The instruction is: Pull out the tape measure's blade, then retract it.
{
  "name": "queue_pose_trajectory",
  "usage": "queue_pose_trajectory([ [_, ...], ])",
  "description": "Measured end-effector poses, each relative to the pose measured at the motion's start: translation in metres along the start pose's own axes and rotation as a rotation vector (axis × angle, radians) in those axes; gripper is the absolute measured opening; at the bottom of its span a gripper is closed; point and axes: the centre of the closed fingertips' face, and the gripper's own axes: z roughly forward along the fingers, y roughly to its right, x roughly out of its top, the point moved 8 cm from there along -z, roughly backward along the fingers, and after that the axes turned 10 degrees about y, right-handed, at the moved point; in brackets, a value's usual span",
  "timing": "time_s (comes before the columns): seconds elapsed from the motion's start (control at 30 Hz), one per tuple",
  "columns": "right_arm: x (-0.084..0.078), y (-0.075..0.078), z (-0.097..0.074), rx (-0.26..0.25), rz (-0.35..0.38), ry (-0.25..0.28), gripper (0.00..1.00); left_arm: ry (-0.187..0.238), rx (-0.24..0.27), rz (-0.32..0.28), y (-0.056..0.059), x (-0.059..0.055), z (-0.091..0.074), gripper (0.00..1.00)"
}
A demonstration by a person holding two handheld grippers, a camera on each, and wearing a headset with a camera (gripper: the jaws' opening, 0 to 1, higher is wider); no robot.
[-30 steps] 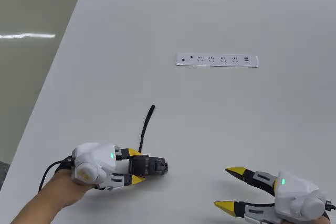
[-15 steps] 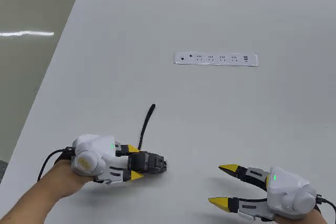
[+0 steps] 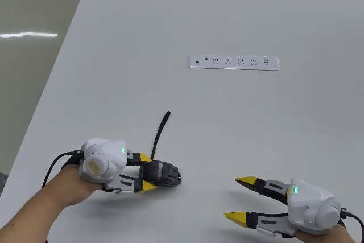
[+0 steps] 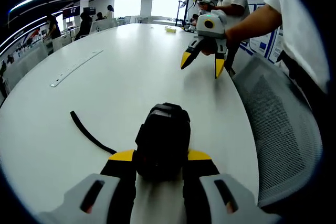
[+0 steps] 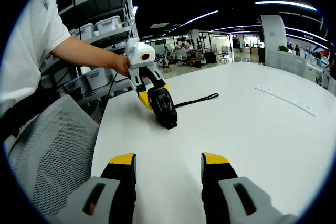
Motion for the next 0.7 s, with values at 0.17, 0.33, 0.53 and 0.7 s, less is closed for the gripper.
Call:
queue_pose_trajectory([
  [0.17,0.000,0.000,0.001,0.002,0.001,0.002,0.50,-0.001,-0.001,-0.001,0.000,0.000,0.000,0.30],
  [0.33,0.000,0.000,0.002,0.006,-0.003,0.001,0.50,-0.002,0.000,0.003,0.001,0.000,0.000,0.30],
  [0.53,-0.001,0.001,0.011,0.021,-0.012,-0.001,0.49,-0.004,0.001,0.011,0.001,0.000,0.000,0.30],
  [0.7,0.000,0.004,0.020,0.035,-0.007,0.013,0.46,-0.001,0.004,0.007,0.001,0.000,0.000,0.30],
])
